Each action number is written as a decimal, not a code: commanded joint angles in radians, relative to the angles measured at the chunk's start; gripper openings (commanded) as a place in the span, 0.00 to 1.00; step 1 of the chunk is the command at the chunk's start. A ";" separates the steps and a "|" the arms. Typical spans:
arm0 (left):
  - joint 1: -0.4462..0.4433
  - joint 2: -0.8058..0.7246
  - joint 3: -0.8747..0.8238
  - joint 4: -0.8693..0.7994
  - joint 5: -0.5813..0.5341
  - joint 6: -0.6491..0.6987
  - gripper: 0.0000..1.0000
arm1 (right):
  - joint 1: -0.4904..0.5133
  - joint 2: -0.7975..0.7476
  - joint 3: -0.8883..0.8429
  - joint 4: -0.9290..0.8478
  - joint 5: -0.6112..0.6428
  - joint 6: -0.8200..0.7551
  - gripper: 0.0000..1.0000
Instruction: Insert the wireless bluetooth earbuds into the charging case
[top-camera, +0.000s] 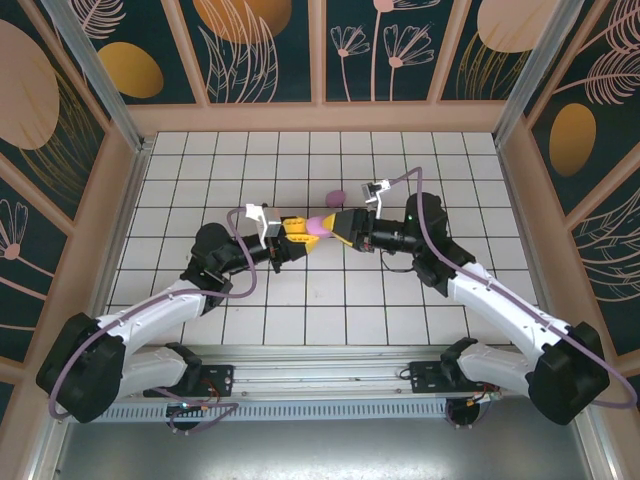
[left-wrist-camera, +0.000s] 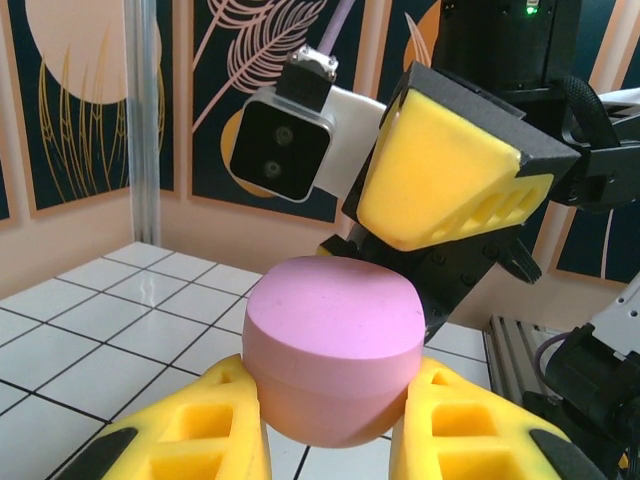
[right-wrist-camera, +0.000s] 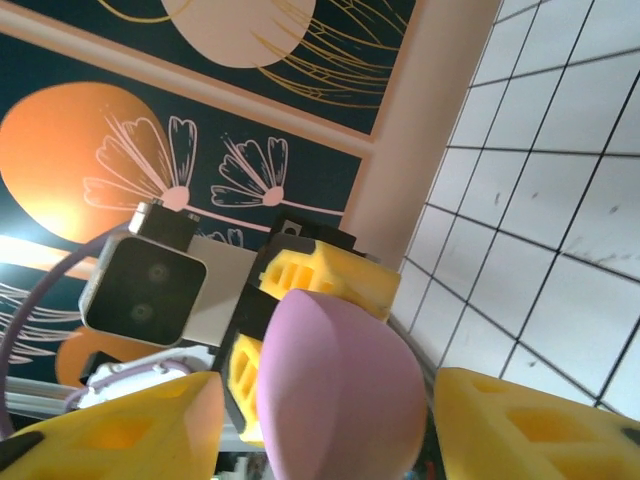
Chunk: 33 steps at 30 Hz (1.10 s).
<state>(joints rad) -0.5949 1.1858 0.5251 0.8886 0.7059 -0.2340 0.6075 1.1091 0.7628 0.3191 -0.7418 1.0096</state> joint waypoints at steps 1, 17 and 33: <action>0.000 0.005 0.007 0.064 0.018 -0.019 0.07 | 0.001 0.008 -0.021 0.087 -0.018 0.021 0.47; 0.000 -0.041 0.013 -0.108 -0.089 0.067 0.58 | -0.010 0.000 -0.032 0.035 0.039 -0.043 0.23; 0.000 -0.272 -0.070 -0.468 -0.624 0.163 0.85 | -0.104 0.149 -0.257 0.068 0.112 -0.097 0.21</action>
<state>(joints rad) -0.5968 0.9337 0.4515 0.5526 0.2543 -0.1040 0.5045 1.2232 0.5335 0.3019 -0.6373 0.9405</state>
